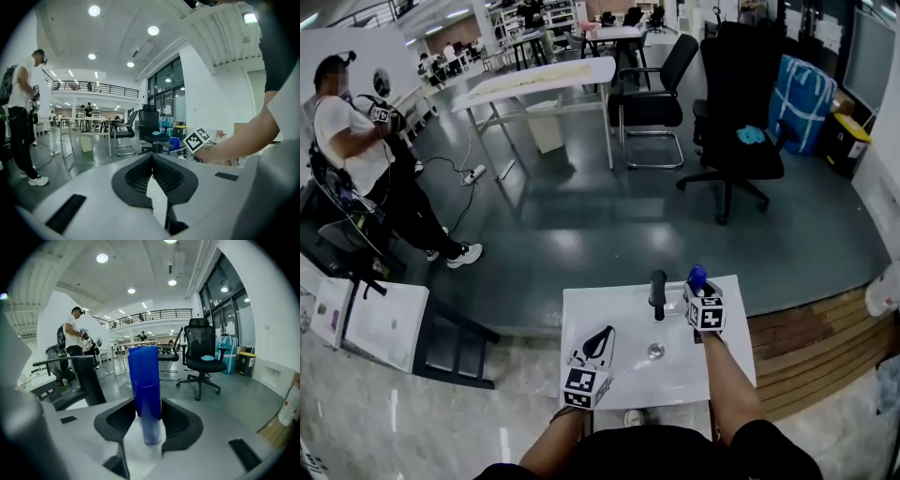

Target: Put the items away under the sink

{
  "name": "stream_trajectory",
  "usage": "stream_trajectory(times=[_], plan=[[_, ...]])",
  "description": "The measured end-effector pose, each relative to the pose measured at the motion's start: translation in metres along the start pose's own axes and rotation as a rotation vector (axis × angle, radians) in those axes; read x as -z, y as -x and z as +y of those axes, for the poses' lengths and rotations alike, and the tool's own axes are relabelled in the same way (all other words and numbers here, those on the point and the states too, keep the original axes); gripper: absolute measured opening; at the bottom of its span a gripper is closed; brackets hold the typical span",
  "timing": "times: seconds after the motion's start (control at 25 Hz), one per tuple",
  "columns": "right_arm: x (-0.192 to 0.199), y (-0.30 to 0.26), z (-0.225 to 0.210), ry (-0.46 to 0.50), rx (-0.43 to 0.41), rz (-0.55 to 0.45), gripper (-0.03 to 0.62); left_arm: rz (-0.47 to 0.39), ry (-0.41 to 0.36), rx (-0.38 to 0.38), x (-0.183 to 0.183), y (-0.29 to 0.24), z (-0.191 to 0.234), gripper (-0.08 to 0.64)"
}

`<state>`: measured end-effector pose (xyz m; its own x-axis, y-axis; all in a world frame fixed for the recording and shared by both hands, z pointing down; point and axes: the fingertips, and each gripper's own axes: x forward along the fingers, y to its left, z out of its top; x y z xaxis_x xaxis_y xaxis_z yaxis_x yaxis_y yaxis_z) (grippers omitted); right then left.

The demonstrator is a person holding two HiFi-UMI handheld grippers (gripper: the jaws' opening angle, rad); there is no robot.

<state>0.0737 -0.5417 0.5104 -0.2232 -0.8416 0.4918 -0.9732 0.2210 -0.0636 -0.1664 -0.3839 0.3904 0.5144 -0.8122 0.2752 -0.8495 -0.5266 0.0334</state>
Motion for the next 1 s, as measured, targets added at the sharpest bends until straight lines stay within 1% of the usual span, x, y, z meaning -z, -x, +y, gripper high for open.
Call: stream_trajectory(times=[0.2,0.28,0.44,0.64,0.88,1.0], plan=[[0.002,-0.001,-0.002,0.025,0.007,-0.019,0.163,0.009,-0.001,-0.022,0.008,0.007,0.003,0.021],[0.001,-0.001,-0.003,0.019,0.009,-0.02,0.161,0.002,0.001,-0.037,0.007,0.011,0.006,0.021],[-0.009,0.018,-0.002,0.026,0.018,-0.058,0.16,-0.005,0.013,-0.064,0.005,0.023,0.011,0.021],[-0.034,0.064,0.003,0.056,-0.004,-0.14,0.16,-0.013,0.068,-0.066,0.007,0.03,0.001,0.021],[-0.051,0.139,0.023,0.074,-0.065,-0.264,0.16,-0.032,0.036,-0.069,-0.001,0.043,-0.032,0.021],[-0.047,0.179,0.03,0.093,-0.089,-0.287,0.16,-0.046,0.037,-0.076,-0.005,0.054,-0.055,0.021]])
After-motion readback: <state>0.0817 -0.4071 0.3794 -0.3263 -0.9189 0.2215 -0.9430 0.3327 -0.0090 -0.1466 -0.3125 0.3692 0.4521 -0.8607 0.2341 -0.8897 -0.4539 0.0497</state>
